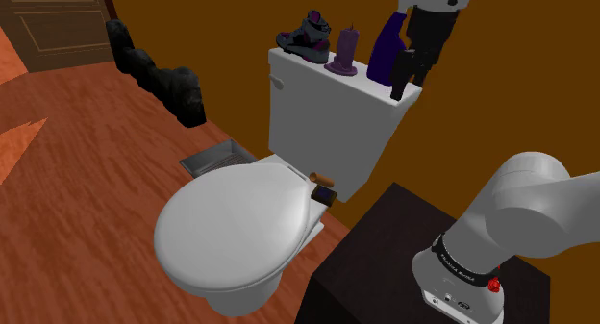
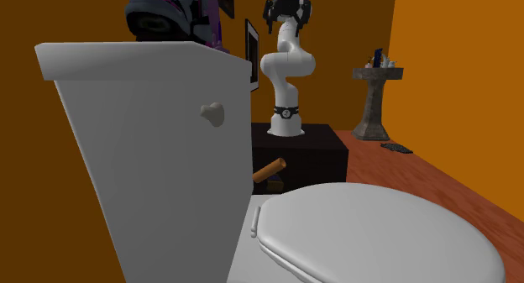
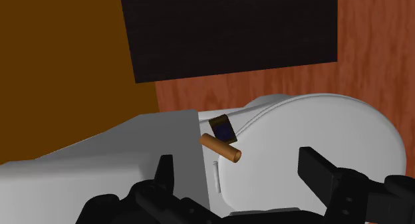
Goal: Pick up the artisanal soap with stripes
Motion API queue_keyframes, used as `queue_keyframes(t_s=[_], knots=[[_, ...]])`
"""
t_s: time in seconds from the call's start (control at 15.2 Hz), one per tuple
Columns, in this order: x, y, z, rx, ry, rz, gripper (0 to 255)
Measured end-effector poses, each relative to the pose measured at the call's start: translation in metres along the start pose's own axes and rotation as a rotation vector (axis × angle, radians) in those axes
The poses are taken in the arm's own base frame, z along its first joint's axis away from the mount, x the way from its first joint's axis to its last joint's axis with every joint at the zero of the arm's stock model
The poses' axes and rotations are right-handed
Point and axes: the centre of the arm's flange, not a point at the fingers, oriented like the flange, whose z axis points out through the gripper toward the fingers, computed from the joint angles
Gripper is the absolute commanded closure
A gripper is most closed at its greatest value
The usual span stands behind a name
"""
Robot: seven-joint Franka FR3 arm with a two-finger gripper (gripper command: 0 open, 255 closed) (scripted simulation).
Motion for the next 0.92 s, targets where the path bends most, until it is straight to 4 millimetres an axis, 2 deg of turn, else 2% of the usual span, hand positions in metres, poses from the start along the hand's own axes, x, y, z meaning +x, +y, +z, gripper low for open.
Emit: queue_keyframes(t_s=[0.07, 0.2, 0.92], knots=[[0.000, 0.000, 0.000, 0.000, 0.000, 0.000, 0], [0.002, -0.002, 0.014, 0.000, 0.003, -0.004, 0], [0.034, -0.013, 0.155, -0.002, 0.030, -0.043, 0]])
